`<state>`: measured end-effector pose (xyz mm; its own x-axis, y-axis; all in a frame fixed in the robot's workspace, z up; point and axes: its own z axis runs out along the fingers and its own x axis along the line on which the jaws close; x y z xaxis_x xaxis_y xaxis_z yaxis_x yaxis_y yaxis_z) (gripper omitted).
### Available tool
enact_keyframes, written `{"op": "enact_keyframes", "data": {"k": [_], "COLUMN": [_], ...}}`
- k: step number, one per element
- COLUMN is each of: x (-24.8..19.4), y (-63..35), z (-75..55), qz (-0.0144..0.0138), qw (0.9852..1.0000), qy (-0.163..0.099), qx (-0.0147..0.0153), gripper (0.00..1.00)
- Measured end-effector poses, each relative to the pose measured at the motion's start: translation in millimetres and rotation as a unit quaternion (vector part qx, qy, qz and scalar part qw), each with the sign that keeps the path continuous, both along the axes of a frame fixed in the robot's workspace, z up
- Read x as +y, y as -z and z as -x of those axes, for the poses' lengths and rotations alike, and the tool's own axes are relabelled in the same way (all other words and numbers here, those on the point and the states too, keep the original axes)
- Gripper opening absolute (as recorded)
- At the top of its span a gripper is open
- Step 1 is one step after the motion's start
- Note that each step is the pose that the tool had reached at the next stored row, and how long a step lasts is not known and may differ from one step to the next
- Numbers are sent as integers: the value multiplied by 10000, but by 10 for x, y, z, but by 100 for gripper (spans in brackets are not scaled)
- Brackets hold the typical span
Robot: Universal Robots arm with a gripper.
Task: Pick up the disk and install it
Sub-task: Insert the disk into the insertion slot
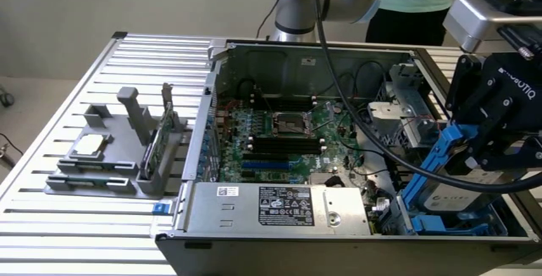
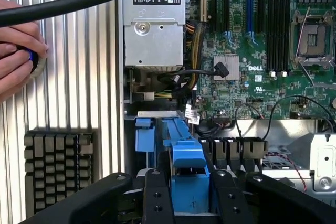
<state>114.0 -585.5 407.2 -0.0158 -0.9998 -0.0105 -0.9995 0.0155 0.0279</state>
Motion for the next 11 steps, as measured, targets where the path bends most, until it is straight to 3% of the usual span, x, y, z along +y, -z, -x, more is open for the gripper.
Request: {"op": "enact_keyframes", "data": {"k": [7,11], "x": [0,5], "y": [-1,-82], "z": [0,0], "qz": [-5,-1], "qw": [10000,10000], "qy": [0,-6], "qx": [0,0], "gripper": [33,33]}}
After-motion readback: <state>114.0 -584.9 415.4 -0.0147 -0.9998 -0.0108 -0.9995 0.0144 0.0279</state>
